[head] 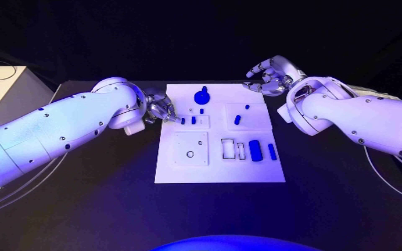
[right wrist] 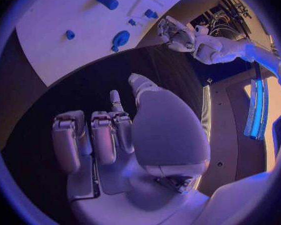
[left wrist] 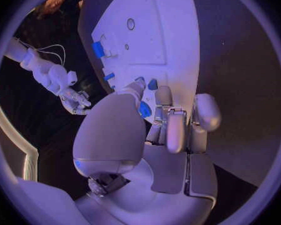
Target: Assemble the parts on the task board
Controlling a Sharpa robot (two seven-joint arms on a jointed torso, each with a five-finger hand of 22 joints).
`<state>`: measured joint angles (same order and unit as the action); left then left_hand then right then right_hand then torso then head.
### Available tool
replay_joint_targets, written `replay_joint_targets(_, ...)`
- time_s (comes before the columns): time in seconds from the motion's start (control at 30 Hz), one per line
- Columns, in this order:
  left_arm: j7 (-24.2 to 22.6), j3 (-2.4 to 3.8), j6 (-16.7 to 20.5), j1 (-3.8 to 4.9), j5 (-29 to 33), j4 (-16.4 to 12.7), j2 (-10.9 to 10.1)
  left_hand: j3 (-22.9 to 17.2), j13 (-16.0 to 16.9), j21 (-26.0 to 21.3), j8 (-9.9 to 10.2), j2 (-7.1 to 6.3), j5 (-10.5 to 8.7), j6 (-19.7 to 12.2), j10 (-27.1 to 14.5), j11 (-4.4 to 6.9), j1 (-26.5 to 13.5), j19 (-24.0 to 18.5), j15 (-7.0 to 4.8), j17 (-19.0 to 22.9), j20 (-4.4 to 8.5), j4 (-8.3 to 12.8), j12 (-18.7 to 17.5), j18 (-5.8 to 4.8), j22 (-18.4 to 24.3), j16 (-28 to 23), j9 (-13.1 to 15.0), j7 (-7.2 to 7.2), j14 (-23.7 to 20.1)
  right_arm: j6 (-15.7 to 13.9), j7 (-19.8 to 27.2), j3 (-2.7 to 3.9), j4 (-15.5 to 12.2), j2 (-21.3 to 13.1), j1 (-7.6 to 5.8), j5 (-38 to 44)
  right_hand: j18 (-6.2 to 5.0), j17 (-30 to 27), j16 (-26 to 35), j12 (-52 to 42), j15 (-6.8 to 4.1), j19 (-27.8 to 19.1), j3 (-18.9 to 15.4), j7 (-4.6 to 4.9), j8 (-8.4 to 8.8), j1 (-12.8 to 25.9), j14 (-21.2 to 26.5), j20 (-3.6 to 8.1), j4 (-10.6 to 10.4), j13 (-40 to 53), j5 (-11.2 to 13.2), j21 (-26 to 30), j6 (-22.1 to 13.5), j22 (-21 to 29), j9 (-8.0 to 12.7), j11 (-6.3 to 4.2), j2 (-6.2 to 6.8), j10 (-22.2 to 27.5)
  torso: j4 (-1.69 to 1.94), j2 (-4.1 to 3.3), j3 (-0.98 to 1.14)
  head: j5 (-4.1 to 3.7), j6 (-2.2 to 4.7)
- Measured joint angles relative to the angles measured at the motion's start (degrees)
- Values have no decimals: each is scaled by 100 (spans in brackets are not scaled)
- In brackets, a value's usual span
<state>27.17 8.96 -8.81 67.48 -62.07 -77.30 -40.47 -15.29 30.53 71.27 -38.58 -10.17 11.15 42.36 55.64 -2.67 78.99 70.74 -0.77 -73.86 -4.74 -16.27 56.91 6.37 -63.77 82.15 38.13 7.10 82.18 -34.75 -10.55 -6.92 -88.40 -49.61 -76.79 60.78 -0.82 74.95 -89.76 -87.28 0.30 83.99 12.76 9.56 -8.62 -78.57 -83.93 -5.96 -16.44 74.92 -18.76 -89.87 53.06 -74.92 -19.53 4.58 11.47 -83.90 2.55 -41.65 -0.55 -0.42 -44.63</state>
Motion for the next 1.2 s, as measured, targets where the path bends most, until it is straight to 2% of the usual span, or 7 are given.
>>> replay_joint_targets(0.1,-283,140,150,-61,115,-58,-71,-812,-246,-1320,90,-178,44,-99,-461,-134,592,-1282,129,1239,-145,23,-270,344,1459,-903,-248,104,-1067,-3,5,0,1,-6,2,-2,0,0,0,0,0,0,0,0,0,0,0,0,0,0,0,0,0,-3,1,0,0,0,1,1,2,-15,10)
replay_joint_targets(0.2,-670,204,396,-91,192,-77,-86,-1713,-538,-1834,185,-419,55,-119,-667,-242,791,-1754,215,2479,-218,187,-549,358,1864,-1817,-467,208,-2159,-8,19,0,10,-7,3,-8,0,0,0,0,0,0,0,0,0,0,0,0,0,0,0,0,0,-3,1,0,0,0,1,2,2,-29,29)
replay_joint_targets(0.37,-1412,235,899,-110,180,-17,38,-1975,-968,-2087,490,-556,-34,-306,-948,-359,557,-1936,331,3019,-324,395,-1025,356,1990,-2214,-846,322,-2514,-39,79,0,49,3,4,-44,0,-1,65,420,0,0,98,0,-1,0,0,0,13,-1,0,153,0,-3,-9,-14,0,92,0,1,-1,-40,75)
replay_joint_targets(0.47,-1860,184,1216,-112,39,58,190,-1853,-1209,-2166,653,-538,-62,-313,-978,-389,466,-1888,335,3119,-346,512,-1288,357,2054,-2191,-1066,313,-2492,-81,149,0,86,18,4,-96,-5,-1,232,1118,-1,0,285,-45,-45,-22,0,0,5,-8,0,581,24,-3,-31,-36,22,570,-3,-1,1,-42,101)
replay_joint_targets(0.6,-2307,64,1547,-119,-295,210,385,-1784,-1403,-2168,769,-522,-62,-139,-934,-345,483,-1781,302,3178,-317,600,-1455,356,2063,-2096,-1263,273,-2440,-137,262,-2,130,42,5,-175,-360,-117,786,2428,-83,-251,573,-113,-137,-44,-10,83,8,-1078,0,1911,31,39,-74,-56,111,1315,-9,-3,-3,-47,132)
replay_joint_targets(0.87,-2728,-186,1834,-121,-1194,635,765,-1807,-1616,-2051,967,-515,-62,8,-862,-337,485,-1722,304,3176,-306,720,-1625,354,1961,-1862,-1519,260,-2295,-234,478,-5,188,89,5,-327,-807,-1861,2459,4879,-158,-1033,1182,-139,-225,-35,384,138,38,-3365,0,4952,85,2020,-150,-35,292,2061,-5,-5,0,-64,171)
replay_joint_targets(1.2,-2689,-294,1706,-117,-2062,995,1137,-1640,-1841,-2017,1144,-590,-62,109,-1059,-450,309,-1657,394,3099,-337,726,-1915,352,1919,-1514,-1719,201,-2220,-299,644,-7,204,151,5,-438,-807,-2052,2941,6266,-131,-929,1375,-117,-224,-2,420,133,94,-4570,0,5704,161,2596,-181,-123,394,1860,-27,-25,4,-65,212)
